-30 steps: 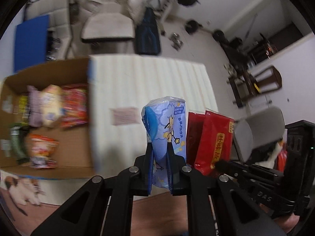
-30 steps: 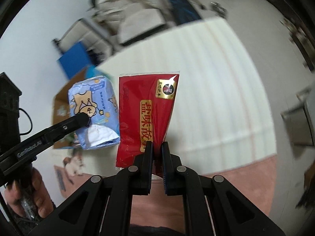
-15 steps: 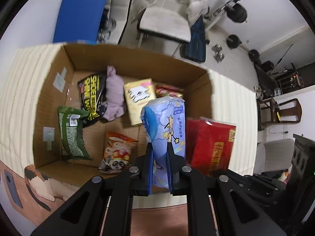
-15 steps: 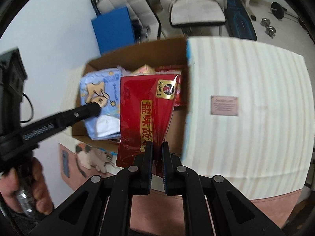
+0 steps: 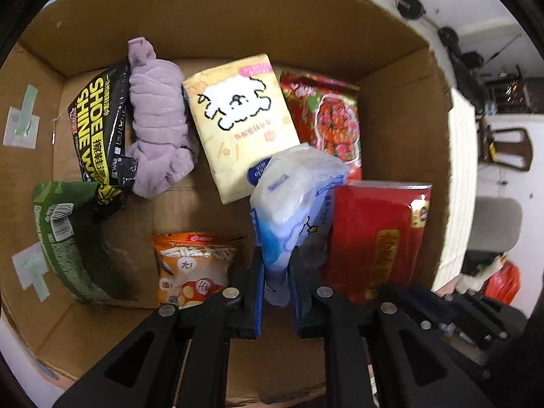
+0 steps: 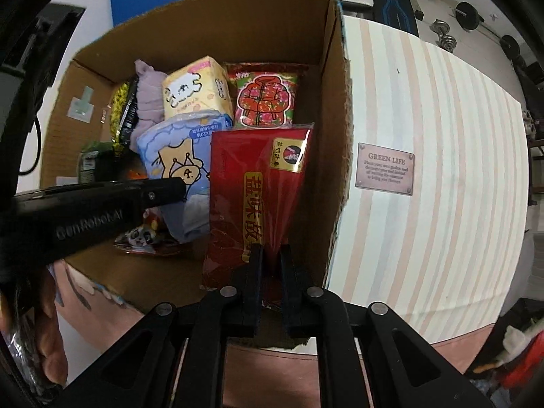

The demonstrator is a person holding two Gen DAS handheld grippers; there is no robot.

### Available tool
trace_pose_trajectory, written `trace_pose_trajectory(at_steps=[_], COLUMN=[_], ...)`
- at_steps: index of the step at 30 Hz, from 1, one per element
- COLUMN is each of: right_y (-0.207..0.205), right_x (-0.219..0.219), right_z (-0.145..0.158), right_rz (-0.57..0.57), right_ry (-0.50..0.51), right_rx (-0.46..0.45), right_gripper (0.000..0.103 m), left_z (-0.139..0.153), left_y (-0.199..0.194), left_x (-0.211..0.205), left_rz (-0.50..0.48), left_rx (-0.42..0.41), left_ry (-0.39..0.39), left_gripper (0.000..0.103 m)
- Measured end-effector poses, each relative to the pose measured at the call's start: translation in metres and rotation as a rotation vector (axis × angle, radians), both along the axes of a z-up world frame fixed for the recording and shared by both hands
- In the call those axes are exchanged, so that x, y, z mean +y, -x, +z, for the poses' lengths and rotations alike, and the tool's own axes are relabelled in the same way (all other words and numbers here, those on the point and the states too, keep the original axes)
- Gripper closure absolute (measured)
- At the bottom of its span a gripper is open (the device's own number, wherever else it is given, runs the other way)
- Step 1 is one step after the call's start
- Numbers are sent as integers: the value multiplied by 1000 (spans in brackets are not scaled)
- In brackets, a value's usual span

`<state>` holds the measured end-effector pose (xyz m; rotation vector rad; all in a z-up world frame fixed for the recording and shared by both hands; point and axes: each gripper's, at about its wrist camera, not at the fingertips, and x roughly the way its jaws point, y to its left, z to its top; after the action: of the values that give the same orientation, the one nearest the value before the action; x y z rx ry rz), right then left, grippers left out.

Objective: Organize soft objects

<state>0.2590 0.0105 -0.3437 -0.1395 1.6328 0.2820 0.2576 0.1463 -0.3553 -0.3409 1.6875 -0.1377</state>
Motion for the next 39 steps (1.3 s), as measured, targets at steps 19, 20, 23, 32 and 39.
trace_pose_trajectory(at_steps=[19,20,23,32,39], right_y=[3,5,11,27,39], right_x=[-5,-6,-6,-13,-23], right_z=[53,53,54,72,95], right_rz=[-42,-50,-66,-104,-132], right_ry=[-6,-9,-14,-17,-2], right_rx=[-90,-92,-97,-171,-238], right_gripper=[27,27,26,0,0], left_z=[83,89,104,128,146], left_y=[18,24,32,64,79], left_x=[25,29,34,46,46], left_rz=[34,42,63,110,132], left_rx=[-192,-214,-266,-375,-419], left_ry=[-149,-165,-203,-326,-337], left_gripper=[36,34,20,3,3])
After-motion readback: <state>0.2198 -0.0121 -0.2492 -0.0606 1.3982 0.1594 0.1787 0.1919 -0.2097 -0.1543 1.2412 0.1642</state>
